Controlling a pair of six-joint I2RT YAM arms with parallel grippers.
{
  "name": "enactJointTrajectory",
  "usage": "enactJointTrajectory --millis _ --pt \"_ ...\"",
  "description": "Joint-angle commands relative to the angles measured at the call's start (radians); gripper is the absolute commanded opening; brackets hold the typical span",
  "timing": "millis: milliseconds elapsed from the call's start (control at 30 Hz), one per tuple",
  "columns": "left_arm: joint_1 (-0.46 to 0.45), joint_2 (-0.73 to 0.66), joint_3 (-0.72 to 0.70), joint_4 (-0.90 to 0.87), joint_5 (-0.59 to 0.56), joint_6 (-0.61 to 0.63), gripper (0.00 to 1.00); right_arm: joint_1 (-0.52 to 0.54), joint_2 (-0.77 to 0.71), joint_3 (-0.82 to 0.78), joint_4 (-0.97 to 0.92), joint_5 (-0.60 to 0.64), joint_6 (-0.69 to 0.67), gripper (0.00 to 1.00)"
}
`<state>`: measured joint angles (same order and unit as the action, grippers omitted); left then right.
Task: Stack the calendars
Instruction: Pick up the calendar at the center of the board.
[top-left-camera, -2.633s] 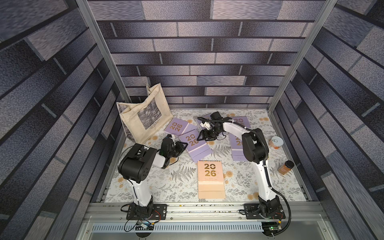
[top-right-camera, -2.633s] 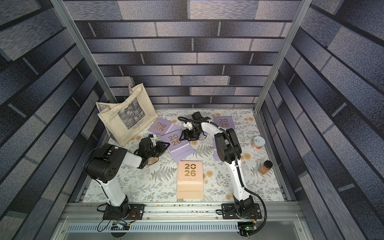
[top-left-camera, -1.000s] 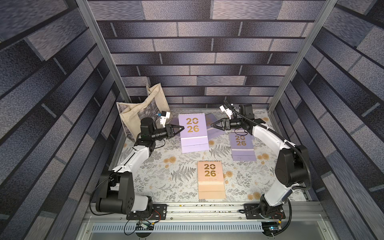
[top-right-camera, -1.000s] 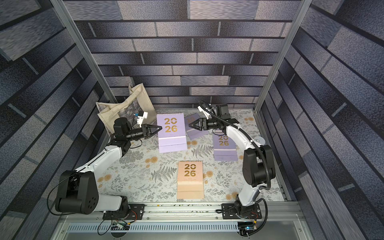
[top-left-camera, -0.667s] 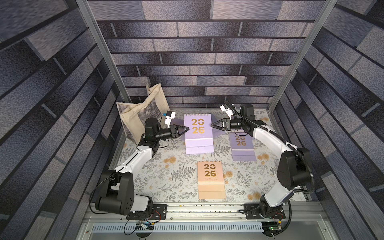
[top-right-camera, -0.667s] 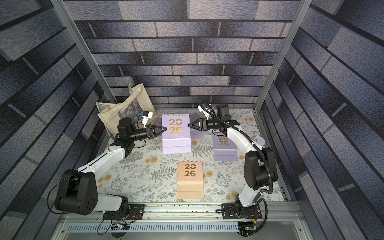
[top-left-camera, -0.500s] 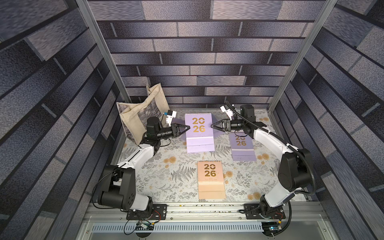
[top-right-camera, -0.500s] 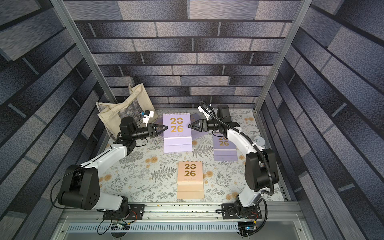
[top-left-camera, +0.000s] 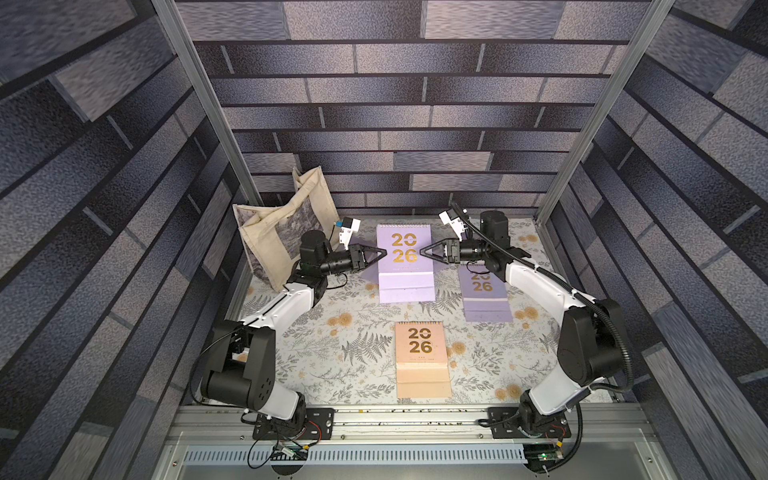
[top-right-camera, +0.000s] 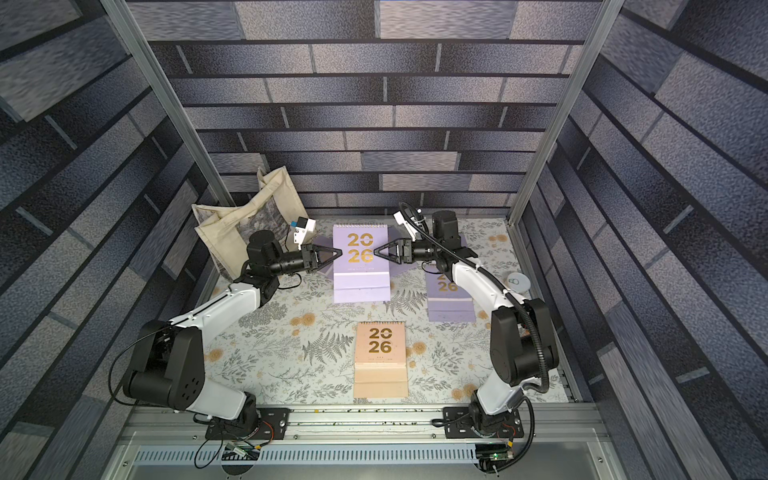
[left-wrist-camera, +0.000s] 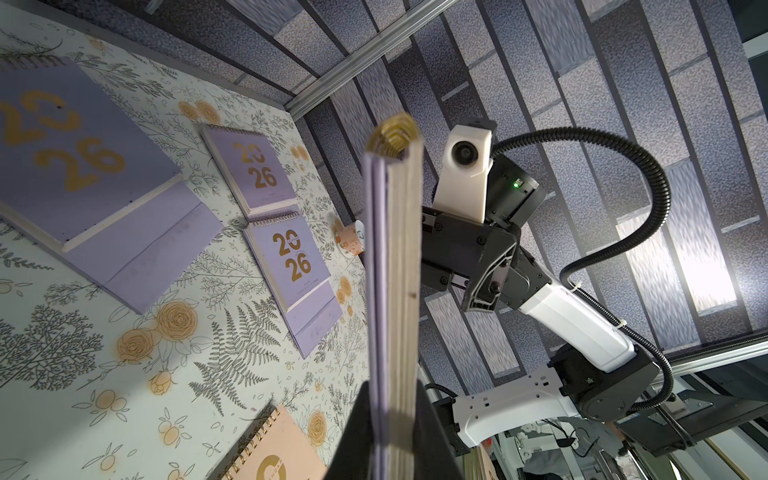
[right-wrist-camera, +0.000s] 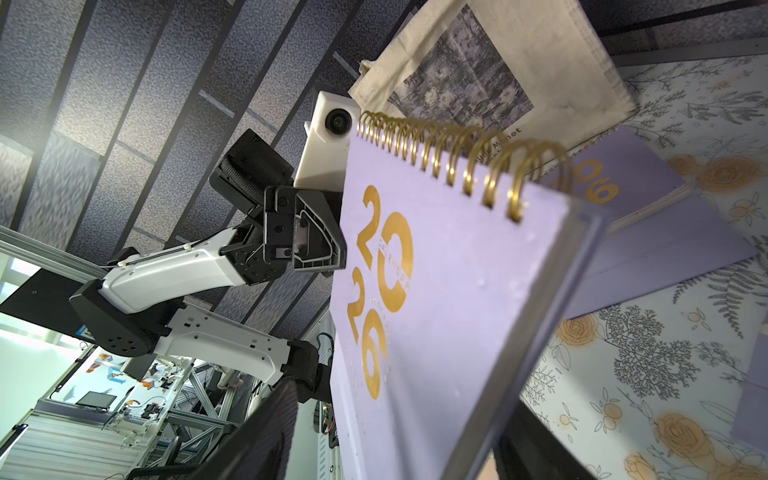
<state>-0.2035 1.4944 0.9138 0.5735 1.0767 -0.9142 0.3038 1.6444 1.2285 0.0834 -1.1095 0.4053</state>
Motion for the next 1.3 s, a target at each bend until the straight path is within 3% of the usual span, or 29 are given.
enactJointTrajectory --millis 0,867,967,1100,1167,1267 --pt "-0.009 -0.001 0.036 0.075 0.017 -0.017 0.00 0.010 -0.024 -0.017 0.067 -0.027 0.035 0.71" --pt "-0.042 0.069 0.022 0.197 0.018 -0.077 0.00 0.044 -0.020 -0.039 0.196 -0.014 0.141 0.19" --pt "-0.039 0.090 0.034 0.198 0.003 -0.080 0.00 0.047 -0.021 -0.048 0.199 -0.006 0.159 0.01" --pt "-0.040 0.112 0.065 0.198 0.001 -0.091 0.18 0.050 -0.027 -0.059 0.191 0.009 0.164 0.00" --pt "-0.040 0.114 0.076 0.174 -0.001 -0.076 0.47 0.050 -0.029 -0.058 0.183 0.014 0.166 0.00" --pt "-0.037 0.108 0.079 0.141 -0.012 -0.054 0.71 0.050 -0.035 -0.055 0.170 0.018 0.172 0.00"
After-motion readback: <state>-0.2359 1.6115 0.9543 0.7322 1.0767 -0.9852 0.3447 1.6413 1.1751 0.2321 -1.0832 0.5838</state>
